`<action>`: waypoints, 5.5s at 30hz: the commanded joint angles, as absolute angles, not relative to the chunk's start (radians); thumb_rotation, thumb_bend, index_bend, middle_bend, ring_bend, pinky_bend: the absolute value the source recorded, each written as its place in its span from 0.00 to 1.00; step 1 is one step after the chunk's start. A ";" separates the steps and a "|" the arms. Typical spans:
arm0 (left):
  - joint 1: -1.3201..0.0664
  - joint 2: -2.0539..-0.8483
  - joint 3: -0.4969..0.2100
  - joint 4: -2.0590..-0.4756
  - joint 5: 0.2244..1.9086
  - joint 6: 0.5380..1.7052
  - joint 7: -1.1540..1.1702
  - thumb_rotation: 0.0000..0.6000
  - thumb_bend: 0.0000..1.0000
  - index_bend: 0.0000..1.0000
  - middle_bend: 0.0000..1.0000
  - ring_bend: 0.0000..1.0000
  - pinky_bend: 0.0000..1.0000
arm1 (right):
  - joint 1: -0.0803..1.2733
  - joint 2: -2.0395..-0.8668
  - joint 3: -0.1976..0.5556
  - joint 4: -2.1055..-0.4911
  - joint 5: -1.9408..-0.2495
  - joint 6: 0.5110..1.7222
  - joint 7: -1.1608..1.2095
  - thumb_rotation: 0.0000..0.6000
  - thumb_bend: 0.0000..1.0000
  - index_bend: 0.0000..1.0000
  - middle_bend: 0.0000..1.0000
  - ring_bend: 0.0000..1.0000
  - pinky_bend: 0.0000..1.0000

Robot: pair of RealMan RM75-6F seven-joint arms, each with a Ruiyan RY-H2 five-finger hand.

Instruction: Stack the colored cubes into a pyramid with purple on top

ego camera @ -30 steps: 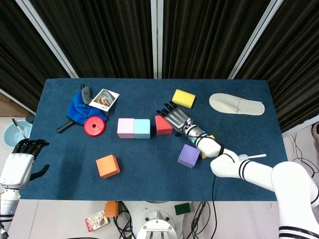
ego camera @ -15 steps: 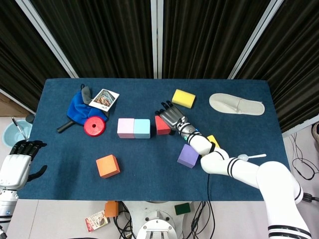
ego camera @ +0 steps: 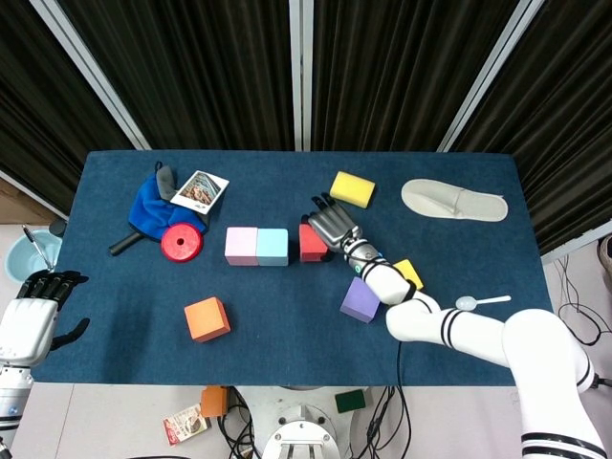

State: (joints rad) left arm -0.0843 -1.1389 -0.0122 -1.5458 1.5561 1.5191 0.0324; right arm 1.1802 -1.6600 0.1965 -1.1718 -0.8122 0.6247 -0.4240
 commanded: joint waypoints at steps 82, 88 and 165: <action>-0.086 -1.163 -0.016 -1.478 1.553 1.508 -0.020 1.00 0.19 0.25 0.23 0.21 0.16 | 1.247 -1.545 0.168 -1.451 -0.514 0.802 -0.644 1.00 0.05 0.01 0.09 0.00 0.00; -0.090 -1.166 -0.017 -1.479 1.550 1.501 -0.021 1.00 0.19 0.25 0.23 0.21 0.16 | 1.241 -1.491 0.138 -1.447 -0.492 0.798 -0.663 1.00 0.05 0.00 0.09 0.00 0.00; -0.344 -1.218 0.014 -1.772 1.558 1.089 0.146 0.57 0.17 0.17 0.15 0.18 0.18 | 0.818 -1.127 0.089 -1.685 -1.013 1.079 -0.369 1.00 0.07 0.00 0.12 0.00 0.00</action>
